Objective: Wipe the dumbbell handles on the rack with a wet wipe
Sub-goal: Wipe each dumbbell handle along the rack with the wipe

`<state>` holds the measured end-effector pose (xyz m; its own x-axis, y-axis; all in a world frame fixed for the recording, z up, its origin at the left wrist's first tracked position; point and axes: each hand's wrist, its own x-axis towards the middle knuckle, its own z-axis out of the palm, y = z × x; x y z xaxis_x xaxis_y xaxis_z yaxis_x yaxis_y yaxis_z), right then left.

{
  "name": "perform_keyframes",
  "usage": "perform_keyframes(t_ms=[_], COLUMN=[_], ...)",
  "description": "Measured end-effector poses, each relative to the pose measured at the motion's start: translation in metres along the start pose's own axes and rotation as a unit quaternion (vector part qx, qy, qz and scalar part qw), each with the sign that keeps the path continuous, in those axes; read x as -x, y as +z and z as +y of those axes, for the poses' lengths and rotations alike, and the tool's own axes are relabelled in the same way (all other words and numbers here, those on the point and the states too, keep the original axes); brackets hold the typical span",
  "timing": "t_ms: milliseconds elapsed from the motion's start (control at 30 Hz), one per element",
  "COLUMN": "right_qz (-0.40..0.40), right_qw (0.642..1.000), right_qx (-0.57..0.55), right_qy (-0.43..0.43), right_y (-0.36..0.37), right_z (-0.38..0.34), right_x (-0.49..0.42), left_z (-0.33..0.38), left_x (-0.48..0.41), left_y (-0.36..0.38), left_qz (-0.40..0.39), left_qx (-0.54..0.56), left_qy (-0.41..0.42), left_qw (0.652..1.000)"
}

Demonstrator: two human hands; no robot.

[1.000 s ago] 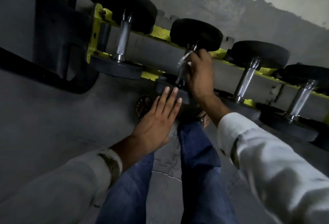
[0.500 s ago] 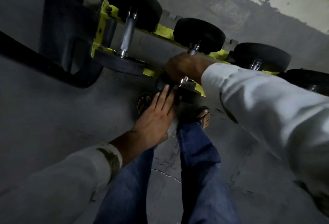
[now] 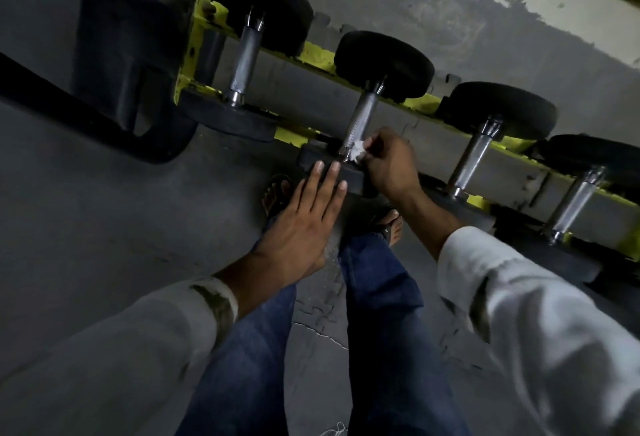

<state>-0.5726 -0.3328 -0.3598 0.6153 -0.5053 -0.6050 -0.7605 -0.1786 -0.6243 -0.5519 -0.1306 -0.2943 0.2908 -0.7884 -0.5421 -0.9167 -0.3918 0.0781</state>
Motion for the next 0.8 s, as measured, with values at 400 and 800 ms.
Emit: perform_keyframes(t_ms=[400,800], right_qz=[-0.003,0.131], right_qw=[0.723,0.913], right_qx=[-0.658,0.243], right_qy=[0.209,-0.301], right_y=[0.003,-0.001], right_z=[-0.034,-0.011], right_x=[-0.085,-0.022], left_z=[-0.006,-0.010], left_x=[-0.003,-0.001], left_y=[0.000,0.001], left_qz=[-0.028,-0.009], left_qx=[0.001,0.003], left_qy=[0.025,0.034], left_qw=[0.999,0.999])
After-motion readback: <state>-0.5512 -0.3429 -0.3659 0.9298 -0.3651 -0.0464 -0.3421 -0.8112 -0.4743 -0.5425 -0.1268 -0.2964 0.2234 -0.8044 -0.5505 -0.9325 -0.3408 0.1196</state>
